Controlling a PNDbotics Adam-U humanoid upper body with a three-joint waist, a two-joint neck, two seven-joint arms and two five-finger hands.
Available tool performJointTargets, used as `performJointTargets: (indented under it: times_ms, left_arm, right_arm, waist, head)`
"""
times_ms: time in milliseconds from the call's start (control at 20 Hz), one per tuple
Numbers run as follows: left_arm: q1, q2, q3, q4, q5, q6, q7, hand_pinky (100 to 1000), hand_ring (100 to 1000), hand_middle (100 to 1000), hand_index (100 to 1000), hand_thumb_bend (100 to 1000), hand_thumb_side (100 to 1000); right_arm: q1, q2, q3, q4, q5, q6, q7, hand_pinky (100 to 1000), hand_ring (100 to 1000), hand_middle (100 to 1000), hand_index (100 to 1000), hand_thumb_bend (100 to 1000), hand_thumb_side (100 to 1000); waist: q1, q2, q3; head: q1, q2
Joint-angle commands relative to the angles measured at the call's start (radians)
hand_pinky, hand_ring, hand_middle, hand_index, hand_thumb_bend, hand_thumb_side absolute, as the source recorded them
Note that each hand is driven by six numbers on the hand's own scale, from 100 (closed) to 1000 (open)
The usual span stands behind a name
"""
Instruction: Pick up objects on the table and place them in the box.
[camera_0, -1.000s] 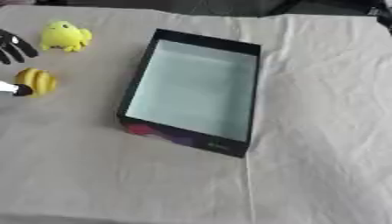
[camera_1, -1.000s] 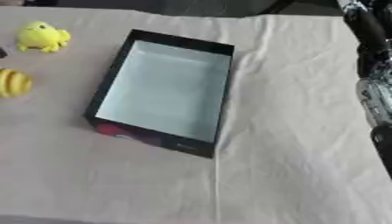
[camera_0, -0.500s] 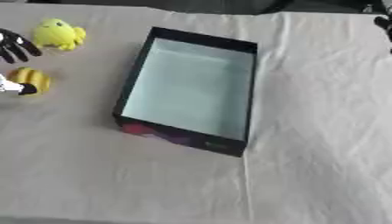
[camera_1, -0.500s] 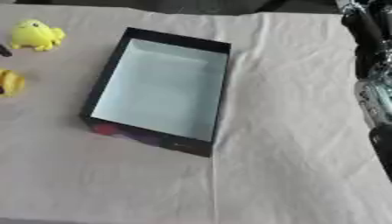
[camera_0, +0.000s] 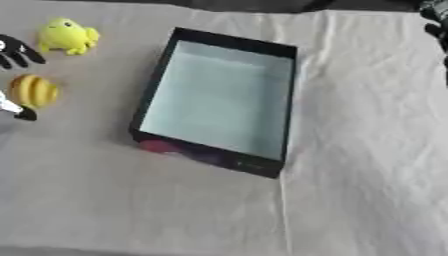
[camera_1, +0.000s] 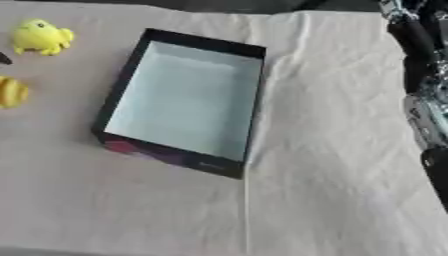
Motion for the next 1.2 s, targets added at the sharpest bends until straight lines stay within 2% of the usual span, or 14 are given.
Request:
performJointTargets:
  times_ms: [50, 150, 300, 550, 900, 1050, 1100, 1150, 1200]
  left_arm:
    - [-0.025, 0.019, 0.02, 0.018, -0.061, -0.006, 0.039, 810, 830, 830, 875, 648, 231]
    - [-0.04, 0.004, 0.032, 0.045, -0.094, -0.008, 0.067, 796, 818, 817, 860, 600, 181]
    - [-0.066, -0.017, 0.046, 0.096, -0.144, -0.015, 0.096, 791, 814, 814, 855, 576, 111]
    - [-0.099, -0.046, 0.062, 0.182, -0.219, -0.032, 0.11, 782, 807, 805, 849, 570, 100]
    - [-0.129, -0.08, 0.074, 0.271, -0.255, -0.059, 0.153, 768, 794, 793, 840, 524, 100]
    - [-0.137, -0.093, 0.075, 0.295, -0.252, -0.071, 0.163, 724, 743, 730, 789, 429, 100]
    - [-0.139, -0.094, 0.074, 0.297, -0.248, -0.074, 0.159, 724, 743, 730, 789, 429, 100]
    - [-0.139, -0.094, 0.072, 0.297, -0.244, -0.077, 0.15, 652, 644, 634, 713, 334, 100]
    - [-0.14, -0.092, 0.071, 0.293, -0.24, -0.078, 0.141, 628, 607, 597, 674, 303, 100]
  right_arm:
    - [-0.01, -0.015, -0.002, -0.009, 0.011, 0.0, 0.004, 928, 844, 850, 875, 514, 530]
    - [-0.009, -0.014, 0.001, -0.009, 0.011, 0.002, 0.006, 928, 844, 851, 875, 514, 531]
    - [-0.008, -0.012, 0.004, -0.007, 0.013, 0.004, 0.008, 929, 843, 850, 874, 513, 532]
    - [-0.006, -0.012, 0.003, -0.007, 0.014, 0.004, 0.006, 929, 842, 849, 873, 513, 532]
    - [-0.006, -0.008, 0.004, -0.007, 0.013, 0.004, 0.004, 928, 841, 848, 873, 515, 532]
    - [-0.009, -0.006, 0.005, -0.008, 0.014, 0.005, 0.006, 928, 840, 847, 872, 516, 532]
    - [-0.009, -0.006, 0.005, -0.009, 0.015, 0.005, 0.006, 928, 840, 847, 872, 516, 532]
    - [-0.009, -0.007, 0.005, -0.01, 0.015, 0.005, 0.005, 928, 840, 847, 872, 516, 532]
    - [-0.008, -0.008, 0.004, -0.01, 0.016, 0.005, 0.004, 928, 841, 847, 872, 516, 532]
  waist:
    - [0.001, -0.01, -0.001]
    - [0.0, -0.007, -0.003]
    - [0.0, -0.004, -0.006]
    - [0.0, 0.002, -0.012]
    - [0.0, 0.014, -0.024]
    - [-0.001, 0.018, -0.03]
    - [-0.001, 0.019, -0.031]
    - [-0.002, 0.019, -0.032]
    - [-0.002, 0.02, -0.032]
  head:
    - [0.005, 0.007]
    - [0.006, 0.007]
    - [0.006, 0.007]
    - [0.011, 0.007]
    - [0.011, 0.007]
    - [0.011, 0.007]
    - [0.01, 0.007]
    - [0.011, 0.007]
    - [0.011, 0.007]
